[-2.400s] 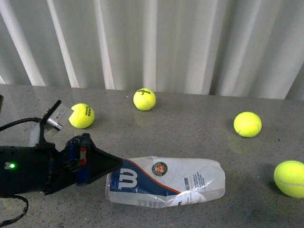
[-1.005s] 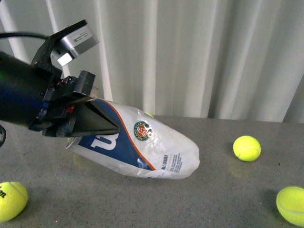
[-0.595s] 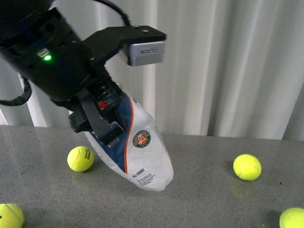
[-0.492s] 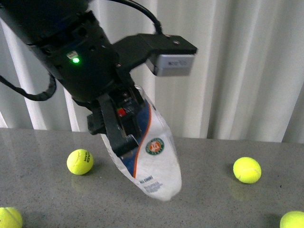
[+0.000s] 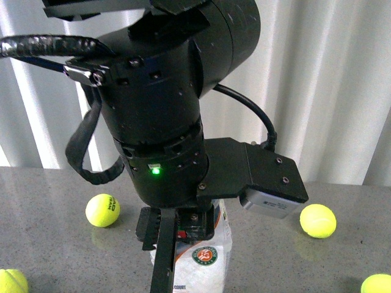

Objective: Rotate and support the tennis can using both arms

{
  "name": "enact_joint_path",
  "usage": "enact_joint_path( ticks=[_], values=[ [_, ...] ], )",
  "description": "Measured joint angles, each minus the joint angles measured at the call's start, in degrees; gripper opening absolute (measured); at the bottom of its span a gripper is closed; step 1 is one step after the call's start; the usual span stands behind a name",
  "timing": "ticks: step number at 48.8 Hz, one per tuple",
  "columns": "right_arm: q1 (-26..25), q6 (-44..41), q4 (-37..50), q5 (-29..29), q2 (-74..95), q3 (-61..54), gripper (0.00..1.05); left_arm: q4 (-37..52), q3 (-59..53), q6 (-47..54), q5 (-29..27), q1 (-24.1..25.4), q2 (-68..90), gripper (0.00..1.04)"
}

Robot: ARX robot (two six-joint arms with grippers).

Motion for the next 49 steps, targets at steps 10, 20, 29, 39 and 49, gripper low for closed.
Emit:
enact_joint_path(
  ticks=[10, 20, 29, 39, 49],
  values=[
    [0.0, 0.0, 0.0, 0.02, 0.0, 0.0, 0.98, 0.17, 0.0, 0.15, 0.63, -0.81, 0.85, 0.04],
    [0.0, 0.0, 0.0, 0.0, 0.0, 0.0, 0.98, 1.33, -0.09, -1.97, 2.62, -0.87, 0.85, 0.12],
    [0.0, 0.0, 0.0, 0.02, 0.0, 0.0, 0.98, 2.05, -0.11, -5.2, 5.86, -0.92, 0.85, 0.42],
    [0.0, 0.0, 0.0, 0.0, 0.0, 0.0, 0.98, 2.19, -0.28, -6.51, 6.62, -0.72, 0.57, 0.83],
    [0.0, 0.0, 0.0, 0.02, 0.0, 0.0, 0.98, 2.1, -0.28, -7.65, 7.41, -0.2, -0.92, 0.98]
  ],
)
